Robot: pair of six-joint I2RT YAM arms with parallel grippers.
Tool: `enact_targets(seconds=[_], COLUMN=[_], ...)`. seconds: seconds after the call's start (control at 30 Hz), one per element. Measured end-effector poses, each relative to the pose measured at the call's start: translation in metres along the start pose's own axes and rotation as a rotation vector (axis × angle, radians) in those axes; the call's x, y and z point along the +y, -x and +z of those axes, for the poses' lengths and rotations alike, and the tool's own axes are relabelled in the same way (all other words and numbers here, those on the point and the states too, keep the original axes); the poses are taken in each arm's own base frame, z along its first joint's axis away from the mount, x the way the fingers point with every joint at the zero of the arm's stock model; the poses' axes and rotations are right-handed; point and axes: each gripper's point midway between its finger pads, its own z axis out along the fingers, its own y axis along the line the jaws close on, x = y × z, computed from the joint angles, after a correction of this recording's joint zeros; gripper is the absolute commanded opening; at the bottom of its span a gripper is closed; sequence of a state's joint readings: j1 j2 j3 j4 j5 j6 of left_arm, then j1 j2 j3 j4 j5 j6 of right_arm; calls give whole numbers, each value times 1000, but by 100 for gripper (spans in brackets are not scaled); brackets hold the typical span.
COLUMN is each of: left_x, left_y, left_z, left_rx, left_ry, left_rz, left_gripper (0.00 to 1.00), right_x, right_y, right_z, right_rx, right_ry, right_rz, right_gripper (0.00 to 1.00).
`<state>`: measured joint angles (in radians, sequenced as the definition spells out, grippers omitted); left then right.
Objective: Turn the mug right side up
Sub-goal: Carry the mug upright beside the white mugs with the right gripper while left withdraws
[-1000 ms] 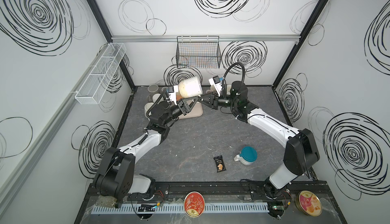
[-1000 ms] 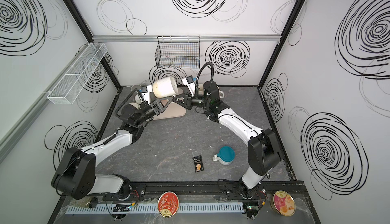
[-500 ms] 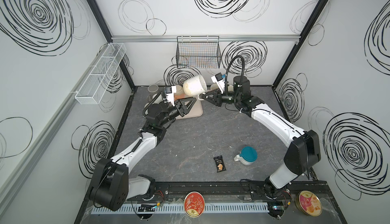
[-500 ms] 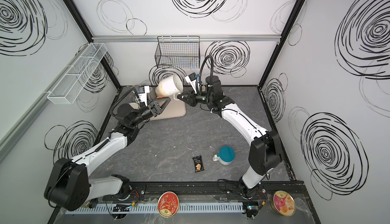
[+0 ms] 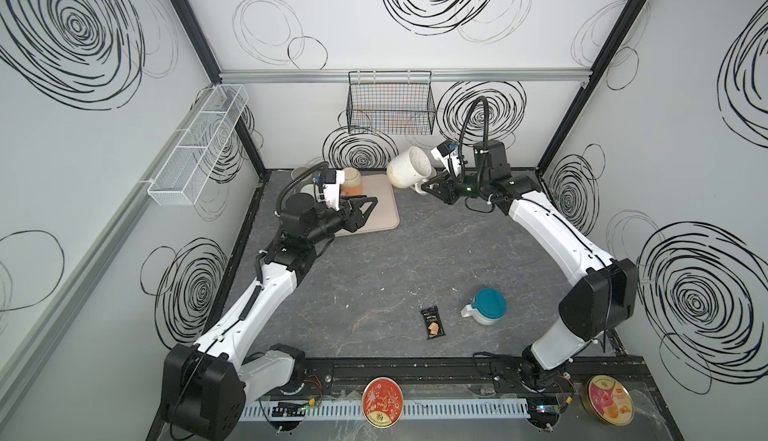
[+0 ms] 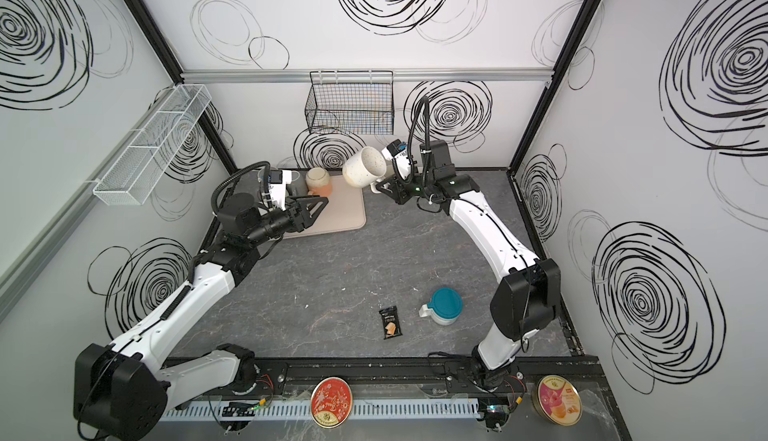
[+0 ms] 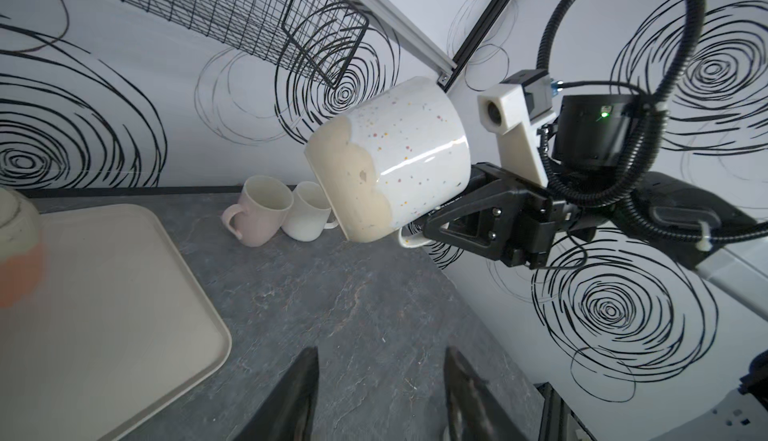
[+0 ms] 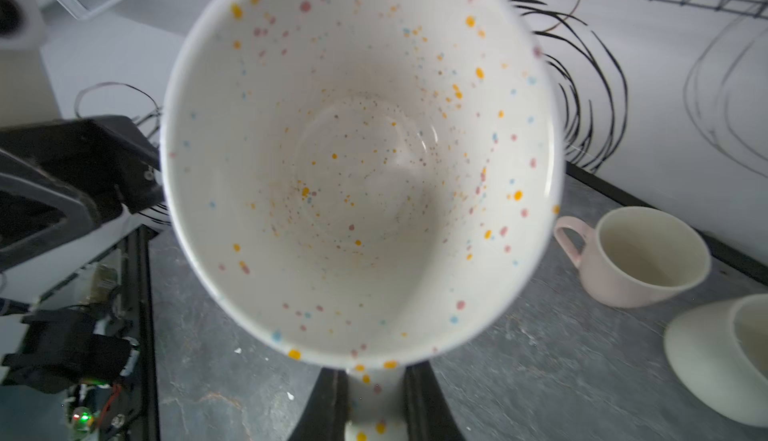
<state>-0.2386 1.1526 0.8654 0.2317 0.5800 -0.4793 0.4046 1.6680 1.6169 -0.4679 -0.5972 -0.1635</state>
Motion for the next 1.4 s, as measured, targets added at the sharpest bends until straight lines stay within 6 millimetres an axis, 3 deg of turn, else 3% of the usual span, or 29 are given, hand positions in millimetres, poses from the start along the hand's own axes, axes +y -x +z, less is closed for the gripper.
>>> enact_targets(seconds=[0.07,0.23,0.4,0.73,0.93,1.2,1.4], left_x=[8,21,28,36,35,40,41], left_y=[-9,-25,-33,-43,-60,-94,-123], left_z=[-1,-4,-6,-3,5,28,48], left_rx=[35,100,135,163,205,296,365], left_ry=[33,87,115,149,149,151,137], left_rz=[-1,-1,4,-6,-10,-27,-38], left_gripper=[52,52,51,51,51,50,50], right_x=[-13,-48,-68,-87,-117,-156,-173], right_y=[-14,-73,-113,-133,-157,-173,-191], right_z=[5,21,28,17,12,-17,-31], right_rx=[66,294,441,557,667,710,747], right_ry=[-50,-164,-219,-284,-337,-396,-407], right_rz=[-33,-64,-79,-182,-203,-168,-168], right_gripper=[0,0,0,0,0,0,0])
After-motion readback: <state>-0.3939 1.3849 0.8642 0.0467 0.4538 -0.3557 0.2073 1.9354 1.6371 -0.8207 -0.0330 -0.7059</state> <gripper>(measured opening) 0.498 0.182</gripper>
